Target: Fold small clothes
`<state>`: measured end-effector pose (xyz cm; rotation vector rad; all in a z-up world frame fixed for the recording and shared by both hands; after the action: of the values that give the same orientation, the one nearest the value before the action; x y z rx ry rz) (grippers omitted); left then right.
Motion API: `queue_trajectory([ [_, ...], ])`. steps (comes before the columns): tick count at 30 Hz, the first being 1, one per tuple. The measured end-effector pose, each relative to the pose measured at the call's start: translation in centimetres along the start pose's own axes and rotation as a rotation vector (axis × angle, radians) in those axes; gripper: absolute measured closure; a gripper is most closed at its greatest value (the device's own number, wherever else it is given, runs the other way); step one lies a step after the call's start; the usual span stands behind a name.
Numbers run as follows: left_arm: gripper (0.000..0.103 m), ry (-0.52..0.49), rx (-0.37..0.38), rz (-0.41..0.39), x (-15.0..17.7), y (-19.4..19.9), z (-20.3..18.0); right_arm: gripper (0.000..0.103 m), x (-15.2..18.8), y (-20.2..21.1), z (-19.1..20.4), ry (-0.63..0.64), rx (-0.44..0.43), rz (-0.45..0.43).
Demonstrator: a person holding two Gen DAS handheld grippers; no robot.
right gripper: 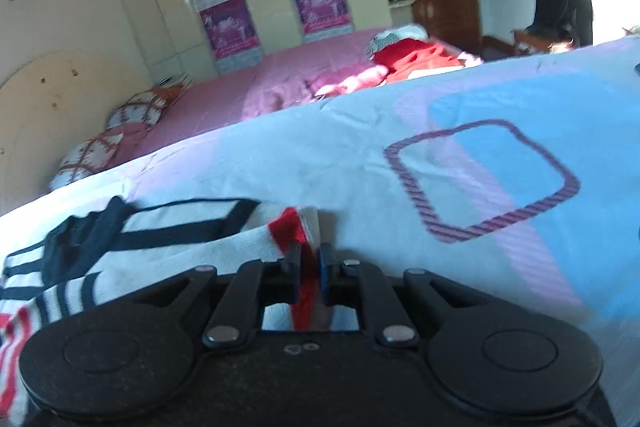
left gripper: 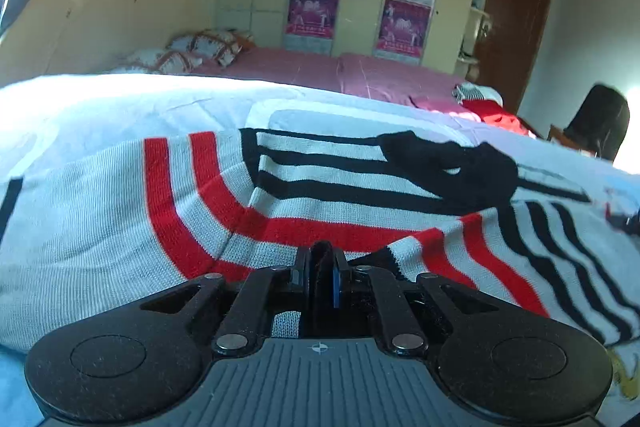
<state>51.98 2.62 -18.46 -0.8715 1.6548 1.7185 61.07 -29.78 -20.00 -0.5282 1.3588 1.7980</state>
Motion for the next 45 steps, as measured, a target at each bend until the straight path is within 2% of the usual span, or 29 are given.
queue_trajectory([
  [1, 0.089, 0.004, 0.006, 0.011, -0.2, 0.2, 0.1, 0.08, -0.1, 0.2, -0.2, -0.01, 0.016, -0.005],
  [2, 0.086, 0.017, 0.0, 0.02, -0.4, 0.7, 0.5, 0.079, -0.2, 0.6, -0.3, -0.018, 0.026, -0.004],
  [4, 0.059, 0.013, -0.06, -0.034, -1.0, 2.7, 1.1, 0.081, -0.3, 2.9, 0.0, 0.003, 0.006, -0.044],
  [5, 0.052, 0.006, -0.069, -0.058, -1.1, 3.4, 1.2, 0.081, -0.1, 4.3, 0.5, 0.035, -0.019, -0.07],
  [7, 0.05, 0.002, -0.057, -0.017, -0.7, 3.0, 1.0, 0.081, 1.2, 6.2, 1.5, 0.102, -0.067, -0.071],
  [9, 0.046, -0.031, -0.053, 0.064, 0.6, 1.3, 0.4, 0.08, 3.5, 6.2, 2.6, 0.189, -0.081, -0.01],
  [10, 0.044, -0.071, -0.077, 0.03, 0.7, 1.4, 0.1, 0.079, 4.9, 5.2, 3.0, 0.244, -0.044, 0.051],
  [11, 0.044, -0.074, -0.084, 0.029, 0.8, 1.4, 0.0, 0.078, 5.4, 5.5, 3.3, 0.284, -0.02, 0.016],
  [12, 0.044, -0.049, -0.081, 0.043, 0.6, 1.7, 0.3, 0.077, 5.3, 5.8, 3.8, 0.295, 0.015, 0.027],
  [13, 0.044, -0.02, -0.069, 0.039, 0.4, 2.4, 0.7, 0.077, 4.9, 6.6, 4.2, 0.28, 0.02, 0.021],
  [15, 0.044, 0.033, -0.048, -0.041, 0.4, 4.8, 2.2, 0.072, 4.2, 9.2, 5.1, 0.258, -0.019, -0.054],
  [18, 0.044, 0.154, -0.08, -0.088, 2.2, 8.4, 7.2, 0.065, 4.3, 12.5, 6.2, 0.258, -0.025, -0.094],
  [22, 0.044, 0.428, -0.187, -0.119, 7.4, 13.0, 18.2, 0.064, 6.5, 15.5, 6.9, 0.248, -0.013, -0.06],
  [25, 0.044, 0.651, -0.245, -0.107, 11.5, 14.6, 26.3, 0.064, 8.5, 16.4, 8.0, 0.216, -0.008, -0.024],
  [28, 0.044, 0.799, -0.245, -0.142, 13.9, 15.3, 31.9, 0.064, 10.1, 16.7, 9.9, 0.176, 0.001, -0.005],
  [29, 0.044, 0.847, -0.222, -0.153, 14.3, 15.2, 33.3, 0.064, 10.4, 16.7, 10.5, 0.163, 0.003, -0.001],
  [33, 0.044, 0.997, -0.147, -0.2, 14.4, 13.8, 36.5, 0.064, 11.0, 16.6, 12.9, 0.13, 0.011, 0.001],
  [36, 0.044, 1.038, -0.138, -0.215, 13.8, 12.3, 37.5, 0.064, 11.2, 16.3, 14.3, 0.119, 0.013, -0.001],
  [37, 0.05, 1.028, -0.144, -0.21, 13.4, 11.7, 37.6, 0.064, 11.3, 16.0, 14.5, 0.112, 0.018, 0.002],
  [38, 0.057, 1.007, -0.161, -0.195, 13.2, 11.3, 37.7, 0.064, 11.3, 15.5, 14.8, 0.108, 0.029, 0.009],
  [39, 0.079, 0.984, -0.186, -0.174, 13.1, 10.9, 38.0, 0.065, 11.4, 15.0, 15.0, 0.107, 0.045, 0.013],
  [40, 0.092, 0.97, -0.192, -0.157, 13.2, 10.3, 38.4, 0.065, 11.5, 14.5, 15.3, 0.104, 0.058, 0.018],
  [43, 0.093, 0.879, -0.21, -0.127, 12.2, 9.8, 38.4, 0.065, 11.5, 13.8, 16.0, 0.073, 0.063, 0.028],
  [45, 0.093, 0.721, -0.244, -0.145, 9.5, 10.5, 36.7, 0.065, 11.5, 14.1, 16.5, 0.069, 0.051, 0.017],
])
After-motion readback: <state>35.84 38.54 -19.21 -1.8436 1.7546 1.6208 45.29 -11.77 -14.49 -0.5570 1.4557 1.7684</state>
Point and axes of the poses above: each gripper's, at about its wrist camera, not at the fingertips, and y roughly against the way its jaws point, z to its left, x to its underside, the point moved 6 cm from there along -y, roughly the way its jaws point, and after that the axes turned 8 degrees about -y, right-handed, at the moved point
